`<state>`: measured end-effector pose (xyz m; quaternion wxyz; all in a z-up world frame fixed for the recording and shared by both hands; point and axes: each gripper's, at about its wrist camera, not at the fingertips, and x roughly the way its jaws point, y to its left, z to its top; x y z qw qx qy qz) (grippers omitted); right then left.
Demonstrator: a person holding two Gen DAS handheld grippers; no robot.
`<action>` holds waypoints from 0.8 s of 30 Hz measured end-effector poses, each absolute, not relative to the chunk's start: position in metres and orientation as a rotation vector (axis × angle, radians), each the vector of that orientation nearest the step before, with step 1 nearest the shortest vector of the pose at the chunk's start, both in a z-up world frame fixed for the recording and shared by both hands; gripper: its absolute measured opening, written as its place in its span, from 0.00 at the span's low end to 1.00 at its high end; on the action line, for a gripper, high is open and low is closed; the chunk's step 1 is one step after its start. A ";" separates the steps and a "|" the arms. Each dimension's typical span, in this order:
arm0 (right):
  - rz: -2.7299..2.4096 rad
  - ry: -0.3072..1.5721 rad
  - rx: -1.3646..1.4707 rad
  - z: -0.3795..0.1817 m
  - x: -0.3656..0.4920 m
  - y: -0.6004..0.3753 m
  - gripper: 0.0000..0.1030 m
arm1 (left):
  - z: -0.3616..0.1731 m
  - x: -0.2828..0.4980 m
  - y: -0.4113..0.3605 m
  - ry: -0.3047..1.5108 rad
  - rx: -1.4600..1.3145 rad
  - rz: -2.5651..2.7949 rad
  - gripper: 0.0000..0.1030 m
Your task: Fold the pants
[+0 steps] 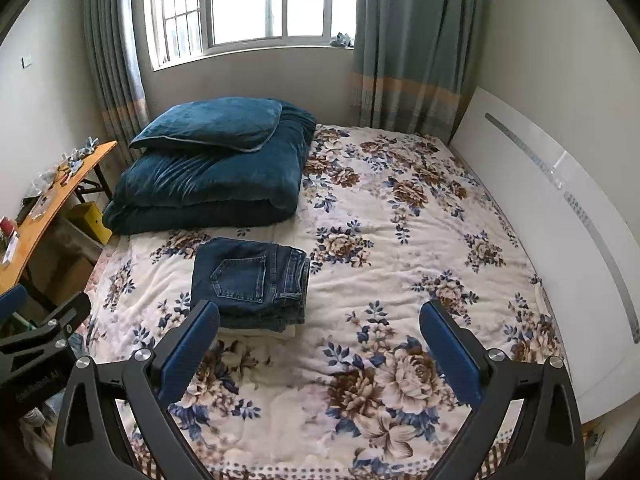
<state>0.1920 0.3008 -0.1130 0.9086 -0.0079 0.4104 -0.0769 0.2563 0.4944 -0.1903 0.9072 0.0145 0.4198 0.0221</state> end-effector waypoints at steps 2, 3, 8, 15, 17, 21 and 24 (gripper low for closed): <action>-0.160 0.851 -0.021 -0.119 0.193 0.303 0.99 | -0.192 0.258 0.495 0.878 0.025 0.040 1.00; -0.159 0.855 -0.017 -0.122 0.194 0.302 0.99 | -0.193 0.257 0.495 0.881 0.024 0.039 1.00; -0.160 0.872 -0.007 -0.133 0.194 0.300 0.99 | -0.195 0.255 0.493 0.893 0.027 0.025 1.00; -0.152 0.880 0.007 -0.137 0.192 0.295 0.99 | -0.194 0.253 0.491 0.901 0.028 0.019 1.00; -0.144 0.882 0.005 -0.139 0.190 0.295 0.99 | -0.195 0.254 0.490 0.903 0.025 0.016 1.00; -0.136 0.889 -0.001 -0.142 0.188 0.297 0.99 | -0.195 0.253 0.488 0.902 0.031 0.017 1.00; -0.129 0.894 0.001 -0.143 0.187 0.298 0.99 | -0.196 0.253 0.487 0.901 0.028 0.012 1.00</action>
